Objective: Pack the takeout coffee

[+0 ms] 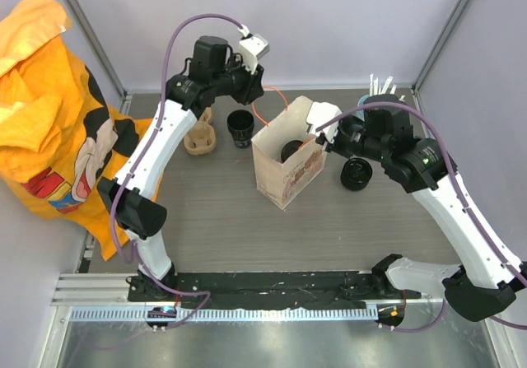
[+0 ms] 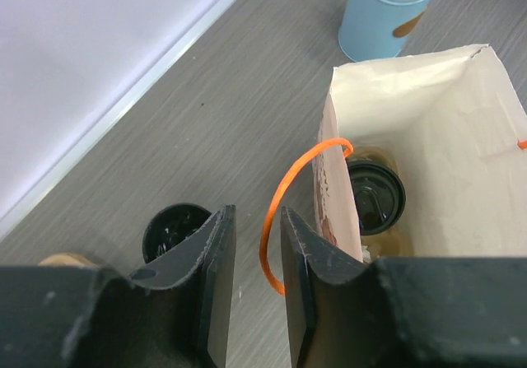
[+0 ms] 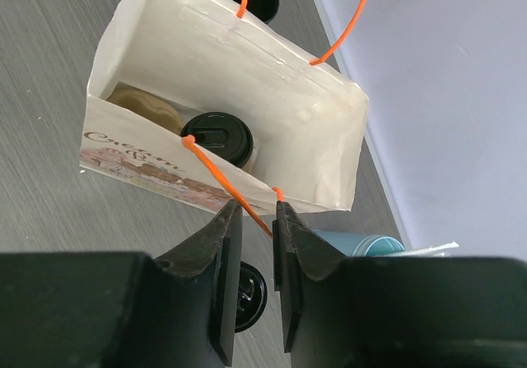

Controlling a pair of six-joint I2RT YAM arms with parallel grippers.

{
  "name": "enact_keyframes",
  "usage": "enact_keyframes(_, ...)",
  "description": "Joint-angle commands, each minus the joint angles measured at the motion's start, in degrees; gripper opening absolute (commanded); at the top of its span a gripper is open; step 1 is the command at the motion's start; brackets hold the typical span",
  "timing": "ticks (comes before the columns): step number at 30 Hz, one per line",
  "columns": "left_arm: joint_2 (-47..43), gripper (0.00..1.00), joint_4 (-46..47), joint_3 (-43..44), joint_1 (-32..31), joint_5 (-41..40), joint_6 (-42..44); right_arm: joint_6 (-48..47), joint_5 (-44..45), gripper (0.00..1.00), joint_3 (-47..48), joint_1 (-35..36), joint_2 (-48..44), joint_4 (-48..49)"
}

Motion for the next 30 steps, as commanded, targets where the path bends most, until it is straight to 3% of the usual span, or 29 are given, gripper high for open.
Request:
enact_keyframes(1,0.91,0.31,-0.03,3.73,-0.92,-1.4,1.69,1.26,-2.74,0.27,0.38,-0.17,-1.84,-0.48)
enact_keyframes(9,2.14,0.26,-0.12,4.35,-1.89,-2.54,2.13,1.26,-4.94,0.26,0.91,-0.08,-2.01,-2.67)
enact_keyframes(13,2.32,0.15,-0.12,4.35,-2.07,-3.07,2.3,1.17,-5.12,0.26,1.0,-0.08,-2.19,-3.02)
enact_keyframes(22,2.67,0.01,-0.03,5.32,-2.51,-3.69,2.92,1.87,-5.91,0.26,1.35,-0.08,-2.54,-3.64)
enact_keyframes(30,3.98,0.0,0.06,6.81,-3.04,-4.74,3.97,2.05,-7.75,0.26,2.49,0.01,-2.63,-5.66)
